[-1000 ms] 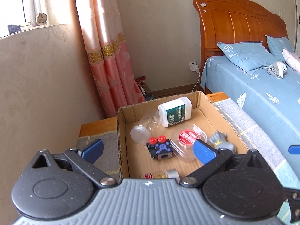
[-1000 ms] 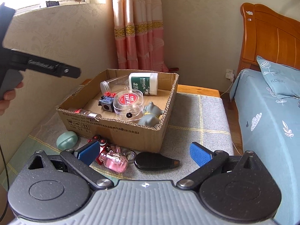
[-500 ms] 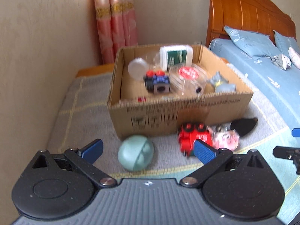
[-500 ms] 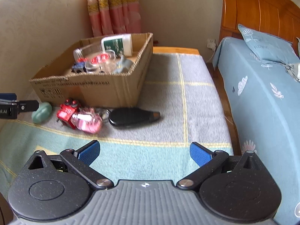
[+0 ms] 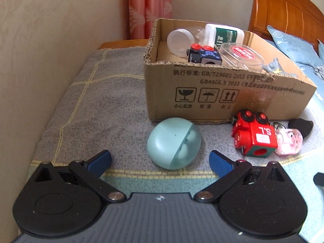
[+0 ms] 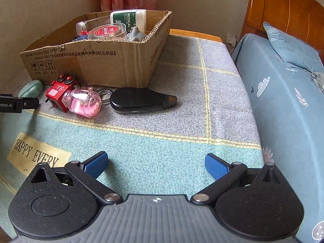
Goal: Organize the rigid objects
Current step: 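Move left tool to the mint-green round case while right tool approaches the black key fob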
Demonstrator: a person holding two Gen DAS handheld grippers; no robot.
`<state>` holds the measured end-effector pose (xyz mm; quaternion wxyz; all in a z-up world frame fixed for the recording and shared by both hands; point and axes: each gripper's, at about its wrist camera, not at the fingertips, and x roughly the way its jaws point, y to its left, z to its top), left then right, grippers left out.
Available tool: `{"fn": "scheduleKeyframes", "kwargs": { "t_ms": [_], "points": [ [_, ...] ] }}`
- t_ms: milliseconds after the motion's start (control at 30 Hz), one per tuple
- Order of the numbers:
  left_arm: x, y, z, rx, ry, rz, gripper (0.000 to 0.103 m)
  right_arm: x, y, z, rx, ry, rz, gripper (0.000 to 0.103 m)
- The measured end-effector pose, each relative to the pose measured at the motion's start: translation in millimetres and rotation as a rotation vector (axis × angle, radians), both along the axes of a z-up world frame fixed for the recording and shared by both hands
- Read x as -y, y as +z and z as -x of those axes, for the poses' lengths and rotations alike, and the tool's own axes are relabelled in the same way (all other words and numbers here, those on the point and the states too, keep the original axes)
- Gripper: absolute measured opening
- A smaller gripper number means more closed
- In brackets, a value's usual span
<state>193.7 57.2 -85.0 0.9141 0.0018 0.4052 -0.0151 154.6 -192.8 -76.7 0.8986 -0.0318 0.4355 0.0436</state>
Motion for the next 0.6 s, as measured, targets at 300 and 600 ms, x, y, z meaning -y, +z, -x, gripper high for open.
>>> {"fn": "scheduleKeyframes", "kwargs": {
  "t_ms": [300,600],
  "points": [
    [-6.8,1.6,-13.7,-0.010,0.082,-0.001,0.103,-3.8,-0.5,-5.6,0.014,0.013,0.001,0.103],
    [-22.4,3.0,4.7,-0.032,0.124,0.003,0.103,-5.0,0.7,-8.1,0.004,0.005,0.001,0.103]
  ]
}}
